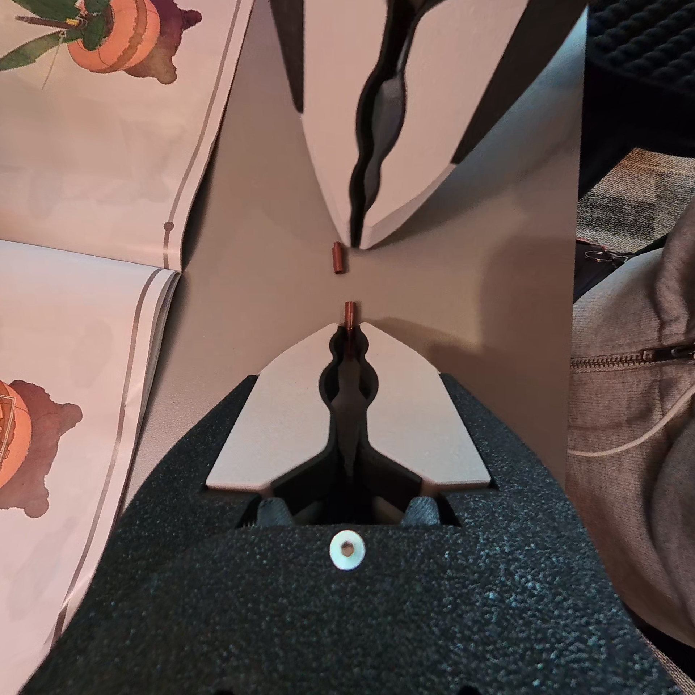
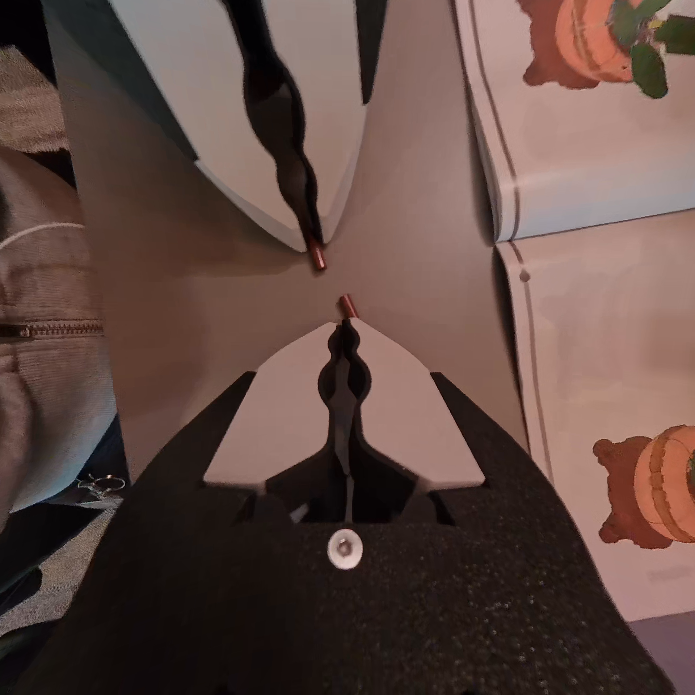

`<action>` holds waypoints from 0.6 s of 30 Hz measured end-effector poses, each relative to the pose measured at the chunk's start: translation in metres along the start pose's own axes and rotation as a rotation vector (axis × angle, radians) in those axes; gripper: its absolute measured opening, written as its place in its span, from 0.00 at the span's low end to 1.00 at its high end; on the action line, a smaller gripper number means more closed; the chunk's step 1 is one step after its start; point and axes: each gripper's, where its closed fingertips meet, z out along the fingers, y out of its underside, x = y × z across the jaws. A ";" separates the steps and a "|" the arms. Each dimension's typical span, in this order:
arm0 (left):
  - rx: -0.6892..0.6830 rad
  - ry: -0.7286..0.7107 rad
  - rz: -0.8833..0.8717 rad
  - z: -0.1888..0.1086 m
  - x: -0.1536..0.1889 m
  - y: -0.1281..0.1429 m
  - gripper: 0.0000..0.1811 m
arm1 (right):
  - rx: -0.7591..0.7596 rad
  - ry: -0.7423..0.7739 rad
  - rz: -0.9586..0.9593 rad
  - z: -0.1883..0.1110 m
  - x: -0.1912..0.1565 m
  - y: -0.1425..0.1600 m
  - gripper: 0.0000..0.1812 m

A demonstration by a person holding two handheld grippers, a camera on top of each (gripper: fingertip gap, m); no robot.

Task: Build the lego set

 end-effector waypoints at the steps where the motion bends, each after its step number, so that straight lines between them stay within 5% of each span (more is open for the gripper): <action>1: 0.000 -0.001 -0.001 0.000 0.000 0.000 0.03 | -0.001 0.004 0.007 0.000 0.005 -0.001 0.00; 12: 0.001 -0.052 -0.083 -0.008 -0.004 0.008 0.03 | 0.013 0.052 0.075 0.001 0.024 -0.017 0.02; 18: 0.056 -0.110 -0.071 -0.009 -0.010 0.007 0.03 | 0.244 -0.005 0.094 -0.005 -0.005 -0.038 0.05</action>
